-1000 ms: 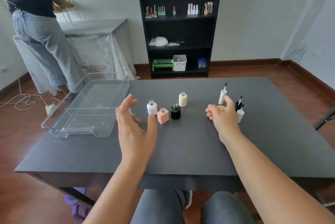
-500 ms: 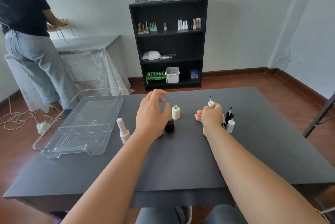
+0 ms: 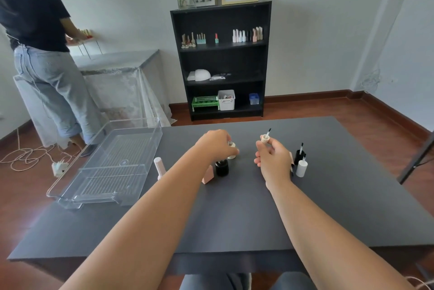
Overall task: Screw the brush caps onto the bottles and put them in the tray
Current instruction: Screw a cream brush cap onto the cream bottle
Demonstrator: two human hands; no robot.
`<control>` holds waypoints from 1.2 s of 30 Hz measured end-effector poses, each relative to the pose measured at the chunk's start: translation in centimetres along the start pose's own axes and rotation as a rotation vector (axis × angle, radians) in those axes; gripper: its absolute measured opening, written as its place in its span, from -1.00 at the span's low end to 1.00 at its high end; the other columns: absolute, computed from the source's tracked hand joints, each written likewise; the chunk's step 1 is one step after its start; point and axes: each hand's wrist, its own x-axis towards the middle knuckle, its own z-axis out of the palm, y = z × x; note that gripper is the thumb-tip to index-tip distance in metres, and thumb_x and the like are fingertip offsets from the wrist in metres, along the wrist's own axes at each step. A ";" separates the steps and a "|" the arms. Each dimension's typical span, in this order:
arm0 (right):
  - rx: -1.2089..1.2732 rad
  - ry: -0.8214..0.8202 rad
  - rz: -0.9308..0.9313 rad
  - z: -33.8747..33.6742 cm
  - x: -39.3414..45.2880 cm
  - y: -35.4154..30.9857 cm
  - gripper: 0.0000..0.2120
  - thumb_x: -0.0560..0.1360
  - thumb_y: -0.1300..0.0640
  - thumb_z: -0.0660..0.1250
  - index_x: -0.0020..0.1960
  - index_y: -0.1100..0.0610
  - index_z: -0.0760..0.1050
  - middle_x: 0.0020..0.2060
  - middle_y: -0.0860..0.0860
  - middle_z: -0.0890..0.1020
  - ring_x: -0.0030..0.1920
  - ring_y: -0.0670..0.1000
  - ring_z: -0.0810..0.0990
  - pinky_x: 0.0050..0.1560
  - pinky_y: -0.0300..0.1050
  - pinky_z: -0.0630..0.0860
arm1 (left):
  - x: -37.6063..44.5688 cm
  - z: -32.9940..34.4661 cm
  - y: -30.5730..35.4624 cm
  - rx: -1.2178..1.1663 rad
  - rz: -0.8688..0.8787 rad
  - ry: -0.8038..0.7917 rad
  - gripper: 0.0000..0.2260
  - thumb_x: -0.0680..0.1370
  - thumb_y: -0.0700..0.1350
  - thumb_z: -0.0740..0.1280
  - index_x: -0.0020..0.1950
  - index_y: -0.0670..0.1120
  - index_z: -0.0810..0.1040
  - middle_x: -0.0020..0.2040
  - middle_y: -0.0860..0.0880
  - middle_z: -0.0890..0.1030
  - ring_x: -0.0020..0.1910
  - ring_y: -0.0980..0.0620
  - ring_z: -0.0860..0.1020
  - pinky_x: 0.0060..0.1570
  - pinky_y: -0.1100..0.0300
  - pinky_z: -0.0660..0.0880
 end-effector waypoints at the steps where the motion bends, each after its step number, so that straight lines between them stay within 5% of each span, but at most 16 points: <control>1: 0.001 -0.015 -0.018 -0.1 0.0 0.1 -0.76 0.54 0.11 0.33 0.19 0.13 0.56 -0.33 0.04 0.55 -0.43 -0.07 0.49 -0.33 -0.22 0.47 | 0.1 0.1 0.2 -0.007 -0.014 -0.029 -0.55 0.45 0.09 0.39 0.29 -0.06 0.51 0.15 -0.06 0.59 -0.01 -0.05 0.54 -0.12 0.13 0.46; 4: 0.021 -0.075 -0.078 -0.3 -0.2 0.1 -0.77 0.51 0.09 0.39 0.15 0.07 0.60 -0.22 0.01 0.57 -0.26 -0.09 0.47 -0.27 -0.44 0.43 | 0.4 0.4 0.3 -0.007 -0.024 -0.001 -0.66 0.43 -0.02 0.43 0.15 -0.11 0.59 0.04 -0.10 0.63 -0.07 -0.09 0.58 -0.18 0.13 0.51; 8: -0.021 -0.104 -0.106 -0.3 -0.4 -0.2 -0.91 0.48 0.03 0.42 -0.05 -0.14 0.59 -0.06 0.00 0.61 -0.18 -0.18 0.54 -0.11 -0.41 0.42 | 0.3 0.3 0.0 -0.125 -0.014 0.075 -0.81 0.41 -0.09 0.43 0.01 -0.07 0.62 -0.08 -0.07 0.63 -0.17 -0.06 0.61 -0.31 0.20 0.49; 13: 0.159 -0.201 -0.062 -0.3 -0.3 -0.2 -0.95 0.54 0.05 0.36 -0.06 0.01 0.58 -0.26 -0.08 0.66 -0.32 -0.20 0.53 -0.19 -0.32 0.44 | -2.7 -0.4 -0.8 -0.613 0.088 0.314 -0.83 0.46 0.01 0.41 0.04 0.12 0.58 -0.08 0.12 0.59 -0.14 0.13 0.61 -0.35 0.37 0.46; 16: 0.106 -0.180 -0.043 -0.4 -0.1 -0.2 -0.78 0.55 -0.13 0.28 -0.06 -0.01 0.59 -0.40 -0.14 0.57 -0.42 -0.20 0.44 -0.32 -0.40 0.40 | -5.3 0.8 -1.0 -1.061 0.105 0.371 -0.90 0.53 -0.04 0.38 0.03 0.06 0.62 -0.08 0.02 0.59 -0.12 -0.05 0.67 -0.15 0.09 0.64; 20: 0.088 -0.170 -0.047 -0.4 -0.2 -0.6 -0.75 0.57 -0.16 0.21 -0.08 -0.12 0.63 -0.48 -0.15 0.34 -0.47 -0.18 0.29 -0.44 -0.43 0.29 | -8.1 2.7 -1.4 -1.416 0.059 0.299 -0.91 0.55 -0.06 0.39 0.02 0.01 0.65 0.01 -0.25 0.62 -0.10 -0.05 0.65 -0.22 0.22 0.59; 24: 0.241 -0.206 0.089 -0.3 -0.5 -1.1 -0.80 0.60 -0.01 0.25 -0.01 -0.10 0.66 -0.44 -0.11 0.30 -0.43 -0.13 0.24 -0.40 -0.33 0.25 | -9.3 4.0 -1.4 -1.627 0.085 0.095 -0.75 0.53 0.04 0.34 0.13 -0.03 0.61 -0.09 -0.10 0.66 0.02 -0.10 0.67 -0.24 0.17 0.62; 32: 0.615 -0.353 0.224 -1.5 -1.7 -2.4 -0.84 0.47 0.26 0.37 -0.14 0.05 0.68 -0.39 -0.12 0.58 -0.43 -0.14 0.38 -0.37 -0.37 0.39 | -10.4 6.7 -0.7 -1.291 0.214 0.028 -0.74 0.51 0.00 0.42 0.19 0.03 0.61 -0.15 0.03 0.59 -0.08 0.03 0.62 -0.12 0.18 0.58; 36: 0.565 -0.406 0.149 -2.8 -2.5 -2.2 -0.84 0.37 0.14 0.42 -0.07 0.04 0.71 -0.34 -0.09 0.57 -0.38 -0.15 0.43 -0.24 -0.37 0.47 | -10.6 7.6 -1.2 -1.051 0.118 0.151 -0.77 0.43 0.02 0.51 0.07 0.12 0.64 -0.29 0.18 0.57 -0.28 0.18 0.48 -0.14 0.37 0.44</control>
